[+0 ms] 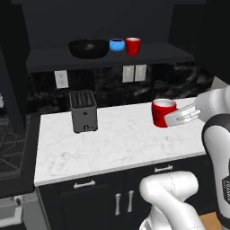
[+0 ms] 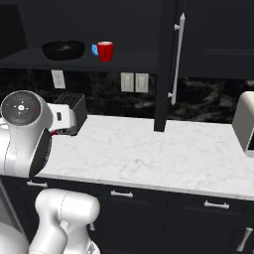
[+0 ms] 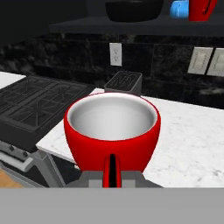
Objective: Gather all objects into one cabinet and sort the glasses and bowls to opposite sides.
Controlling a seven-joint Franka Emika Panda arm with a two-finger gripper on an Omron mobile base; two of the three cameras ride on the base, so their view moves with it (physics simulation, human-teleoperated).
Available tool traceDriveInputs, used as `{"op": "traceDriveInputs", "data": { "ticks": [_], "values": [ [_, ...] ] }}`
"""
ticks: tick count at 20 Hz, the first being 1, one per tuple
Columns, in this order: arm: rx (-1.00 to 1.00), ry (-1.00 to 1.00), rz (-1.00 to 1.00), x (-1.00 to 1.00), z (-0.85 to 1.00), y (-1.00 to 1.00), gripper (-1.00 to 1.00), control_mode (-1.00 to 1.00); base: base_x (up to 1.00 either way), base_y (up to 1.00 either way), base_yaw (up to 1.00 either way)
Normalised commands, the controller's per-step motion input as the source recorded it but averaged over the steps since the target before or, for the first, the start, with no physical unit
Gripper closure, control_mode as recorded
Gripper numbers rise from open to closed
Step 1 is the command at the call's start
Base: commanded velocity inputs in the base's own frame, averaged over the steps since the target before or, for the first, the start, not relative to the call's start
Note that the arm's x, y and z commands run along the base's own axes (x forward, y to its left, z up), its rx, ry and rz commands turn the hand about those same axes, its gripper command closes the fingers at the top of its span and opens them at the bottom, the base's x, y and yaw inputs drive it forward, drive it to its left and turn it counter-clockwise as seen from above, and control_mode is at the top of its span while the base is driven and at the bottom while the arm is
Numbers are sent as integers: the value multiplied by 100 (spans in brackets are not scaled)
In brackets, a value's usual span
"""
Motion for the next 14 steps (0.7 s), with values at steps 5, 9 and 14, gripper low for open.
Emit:
{"op": "traceDriveInputs", "data": {
  "ticks": [5,9,14],
  "values": [
    [0,0,0,0,0,0,100,100,50,0,8],
    [0,0,0,0,0,0,100,100,27,-3,6],
    [0,0,0,0,0,0,100,100,-1,-10,0]
  ]
}}
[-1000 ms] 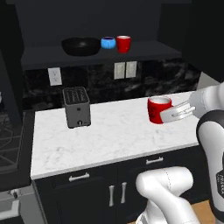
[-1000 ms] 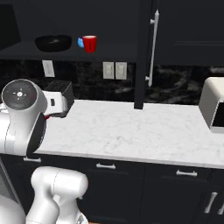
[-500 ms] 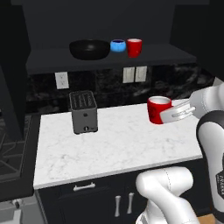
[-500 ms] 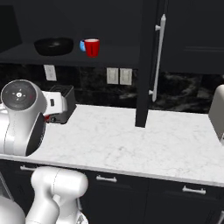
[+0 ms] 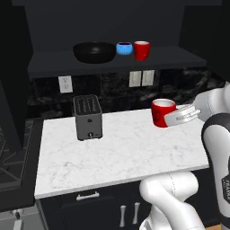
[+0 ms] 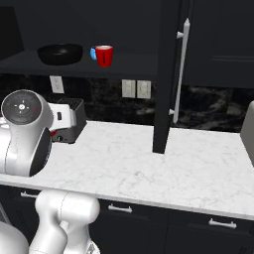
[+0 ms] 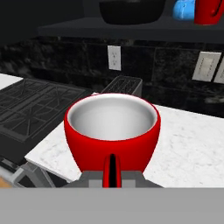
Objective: Gather all objects into one cabinet and sort the glasses and bowls to opposite sides.
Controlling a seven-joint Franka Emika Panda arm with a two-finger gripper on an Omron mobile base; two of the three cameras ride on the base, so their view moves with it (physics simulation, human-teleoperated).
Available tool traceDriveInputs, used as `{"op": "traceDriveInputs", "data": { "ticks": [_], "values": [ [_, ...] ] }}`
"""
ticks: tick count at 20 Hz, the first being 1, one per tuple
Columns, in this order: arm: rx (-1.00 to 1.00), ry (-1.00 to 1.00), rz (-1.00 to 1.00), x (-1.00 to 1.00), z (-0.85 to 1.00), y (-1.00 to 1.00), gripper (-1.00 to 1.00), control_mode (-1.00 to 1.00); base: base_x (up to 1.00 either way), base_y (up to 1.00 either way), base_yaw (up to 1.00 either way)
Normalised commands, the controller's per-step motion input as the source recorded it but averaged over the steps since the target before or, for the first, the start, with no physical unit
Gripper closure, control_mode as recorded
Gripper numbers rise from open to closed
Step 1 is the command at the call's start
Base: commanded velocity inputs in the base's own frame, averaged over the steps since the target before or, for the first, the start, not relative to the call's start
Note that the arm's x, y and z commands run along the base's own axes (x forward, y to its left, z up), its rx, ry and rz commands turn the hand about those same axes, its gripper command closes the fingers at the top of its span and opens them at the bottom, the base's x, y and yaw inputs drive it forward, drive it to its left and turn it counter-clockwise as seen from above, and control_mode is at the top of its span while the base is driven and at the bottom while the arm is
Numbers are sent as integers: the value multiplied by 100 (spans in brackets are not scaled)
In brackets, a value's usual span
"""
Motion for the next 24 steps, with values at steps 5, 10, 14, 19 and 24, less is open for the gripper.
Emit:
{"op": "traceDriveInputs", "data": {
  "ticks": [5,10,14,19,24],
  "values": [
    [0,-7,0,-11,19,0,100,-100,0,0,0],
    [0,-16,-15,0,72,13,100,-100,0,0,0],
    [0,-8,-28,14,71,0,100,-100,0,0,0],
    [-1,0,-37,52,61,0,100,-100,0,0,0],
    [-1,2,-37,71,23,-8,100,-100,0,0,0]
  ]
}}
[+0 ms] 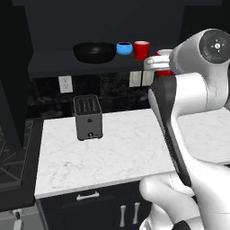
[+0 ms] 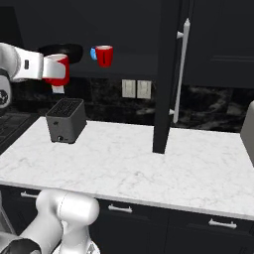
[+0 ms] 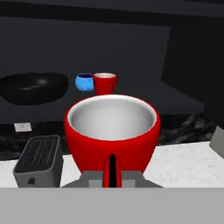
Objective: Gather all objects into one cabinet and sort the glasses and bowls to opposite sides.
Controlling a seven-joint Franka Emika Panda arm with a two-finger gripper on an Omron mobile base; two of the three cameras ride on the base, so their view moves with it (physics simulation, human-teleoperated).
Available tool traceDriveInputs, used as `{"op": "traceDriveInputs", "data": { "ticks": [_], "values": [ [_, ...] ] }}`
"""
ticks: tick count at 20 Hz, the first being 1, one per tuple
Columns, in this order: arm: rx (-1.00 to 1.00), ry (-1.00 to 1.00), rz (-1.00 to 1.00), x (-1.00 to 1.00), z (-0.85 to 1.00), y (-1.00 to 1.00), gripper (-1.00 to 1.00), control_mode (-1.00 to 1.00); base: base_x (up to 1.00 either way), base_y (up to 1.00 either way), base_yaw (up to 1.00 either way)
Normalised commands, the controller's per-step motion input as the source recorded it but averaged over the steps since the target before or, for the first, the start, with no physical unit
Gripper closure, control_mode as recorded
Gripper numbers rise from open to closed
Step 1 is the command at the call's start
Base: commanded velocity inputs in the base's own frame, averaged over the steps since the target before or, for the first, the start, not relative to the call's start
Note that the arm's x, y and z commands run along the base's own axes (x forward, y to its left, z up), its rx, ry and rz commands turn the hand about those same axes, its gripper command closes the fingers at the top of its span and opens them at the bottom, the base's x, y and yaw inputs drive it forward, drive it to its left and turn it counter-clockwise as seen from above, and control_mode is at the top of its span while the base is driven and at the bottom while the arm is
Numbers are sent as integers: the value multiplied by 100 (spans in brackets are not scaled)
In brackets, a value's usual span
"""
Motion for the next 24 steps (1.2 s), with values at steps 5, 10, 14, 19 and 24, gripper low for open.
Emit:
{"op": "traceDriveInputs", "data": {
  "ticks": [5,10,14,19,24],
  "values": [
    [1,1,-19,61,8,-61,100,-100,0,0,0],
    [6,0,-3,50,-1,-94,100,-100,0,0,0],
    [0,0,-1,88,0,-57,100,-100,0,0,0],
    [0,0,0,99,-10,-5,100,-100,0,0,0],
    [0,1,1,77,-22,-7,100,-100,0,0,0]
  ]
}}
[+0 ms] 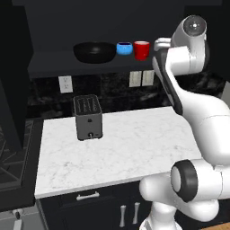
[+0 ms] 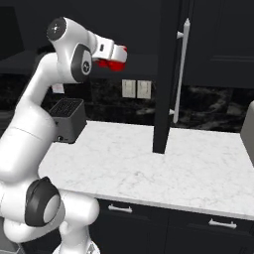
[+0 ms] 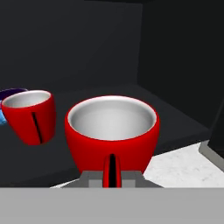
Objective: Gather all objects into one cabinet and sort the glasses and bowls to opposite sides.
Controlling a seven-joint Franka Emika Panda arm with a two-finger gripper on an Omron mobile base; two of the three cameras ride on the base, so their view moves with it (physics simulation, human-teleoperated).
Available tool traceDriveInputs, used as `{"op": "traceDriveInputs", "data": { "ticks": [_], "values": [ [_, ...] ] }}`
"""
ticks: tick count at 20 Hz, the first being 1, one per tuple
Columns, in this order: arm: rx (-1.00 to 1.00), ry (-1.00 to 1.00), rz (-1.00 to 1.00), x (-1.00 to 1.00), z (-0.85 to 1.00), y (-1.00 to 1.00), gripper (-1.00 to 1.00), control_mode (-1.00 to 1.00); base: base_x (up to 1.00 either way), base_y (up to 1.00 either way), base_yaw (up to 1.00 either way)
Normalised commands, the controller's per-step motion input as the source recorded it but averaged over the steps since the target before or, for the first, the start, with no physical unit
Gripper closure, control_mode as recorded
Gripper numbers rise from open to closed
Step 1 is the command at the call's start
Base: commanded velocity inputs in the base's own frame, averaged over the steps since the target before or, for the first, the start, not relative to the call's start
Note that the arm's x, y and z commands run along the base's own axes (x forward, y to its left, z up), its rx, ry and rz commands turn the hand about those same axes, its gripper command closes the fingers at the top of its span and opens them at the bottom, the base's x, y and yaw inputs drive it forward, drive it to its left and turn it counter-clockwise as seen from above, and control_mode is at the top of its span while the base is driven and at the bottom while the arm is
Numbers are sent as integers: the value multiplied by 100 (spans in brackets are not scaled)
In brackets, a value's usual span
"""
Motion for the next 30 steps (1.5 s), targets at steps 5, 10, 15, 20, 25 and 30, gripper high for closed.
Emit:
{"op": "traceDriveInputs", "data": {
  "ticks": [5,10,15,20,25,30],
  "values": [
    [0,0,1,59,-7,-25,100,-100,0,0,0],
    [0,0,2,52,-2,-30,100,-100,0,0,0],
    [0,0,2,44,-16,-23,100,-100,0,0,0],
    [0,0,0,40,-10,-19,100,-100,0,0,0],
    [0,0,0,38,-9,-19,100,-100,0,0,0],
    [0,0,0,33,0,-16,100,-100,0,0,0]
  ]
}}
